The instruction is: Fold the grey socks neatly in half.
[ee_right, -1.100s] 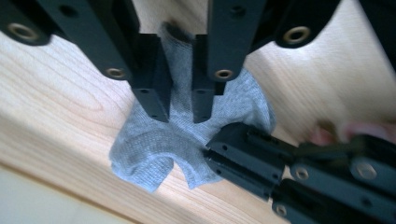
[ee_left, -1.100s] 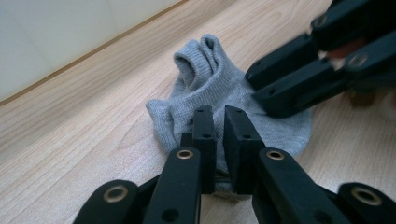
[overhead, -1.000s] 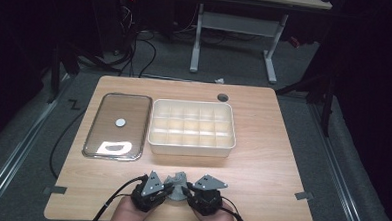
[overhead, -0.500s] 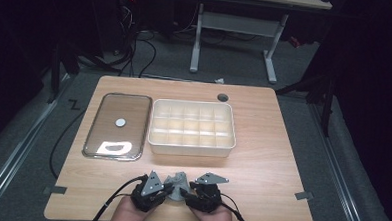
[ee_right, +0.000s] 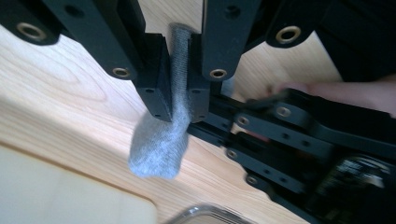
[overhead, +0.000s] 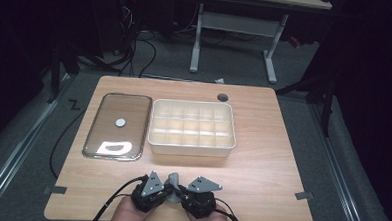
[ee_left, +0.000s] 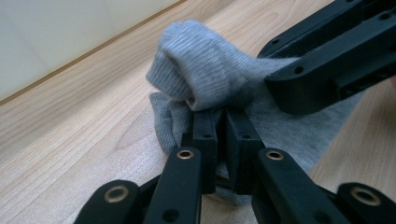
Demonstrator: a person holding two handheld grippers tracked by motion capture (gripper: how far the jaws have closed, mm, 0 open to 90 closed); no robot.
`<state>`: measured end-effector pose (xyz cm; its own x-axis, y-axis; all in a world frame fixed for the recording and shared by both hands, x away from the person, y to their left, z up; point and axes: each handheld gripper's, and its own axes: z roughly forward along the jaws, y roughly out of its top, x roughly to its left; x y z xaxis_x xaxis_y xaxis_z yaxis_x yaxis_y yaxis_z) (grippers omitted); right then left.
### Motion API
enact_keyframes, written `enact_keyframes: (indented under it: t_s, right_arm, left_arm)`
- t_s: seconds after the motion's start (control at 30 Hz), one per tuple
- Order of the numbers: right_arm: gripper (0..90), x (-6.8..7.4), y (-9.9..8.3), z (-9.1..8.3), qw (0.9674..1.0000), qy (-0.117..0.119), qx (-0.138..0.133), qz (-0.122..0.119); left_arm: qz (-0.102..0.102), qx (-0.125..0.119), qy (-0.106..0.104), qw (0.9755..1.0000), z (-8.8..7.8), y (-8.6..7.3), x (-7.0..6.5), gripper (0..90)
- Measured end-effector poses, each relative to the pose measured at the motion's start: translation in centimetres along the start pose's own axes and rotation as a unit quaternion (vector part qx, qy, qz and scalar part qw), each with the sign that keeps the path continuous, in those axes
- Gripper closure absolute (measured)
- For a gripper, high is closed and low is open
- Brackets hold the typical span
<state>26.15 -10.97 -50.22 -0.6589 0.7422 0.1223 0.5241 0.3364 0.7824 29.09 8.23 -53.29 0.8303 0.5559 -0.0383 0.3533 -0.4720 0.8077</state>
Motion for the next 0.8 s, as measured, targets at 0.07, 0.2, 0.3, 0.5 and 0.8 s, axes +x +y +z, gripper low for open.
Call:
enact_keyframes:
  t_s: [0.07,0.2,0.3,0.5,0.8]
  right_arm:
    - [82.0,0.1,0.2,0.0,1.0,0.0,0.0,-0.001]
    - [77.6,-0.2,0.1,0.1,1.0,0.001,0.01,0.003]
    - [68.0,-0.8,0.1,-0.5,0.9999,0.001,-0.002,0.017]
    - [63.5,-2.5,-0.4,-1.6,0.9979,-0.053,-0.011,0.036]
    - [77.6,-3.0,-1.5,0.2,0.997,-0.066,0.028,0.03]
  left_arm:
    - [-0.001,0.0,0.001,1.0,0.0,0.0,0.0,83.9]
    - [0.002,0.002,0.003,1.0,0.0,0.0,-0.1,83.8]
    - [0.004,0.002,0.005,1.0,0.1,0.0,-0.1,83.8]
    - [0.003,0.003,0.003,1.0,0.1,0.0,-0.1,83.8]
    - [-0.004,0.002,-0.003,1.0,0.1,0.0,0.1,83.8]
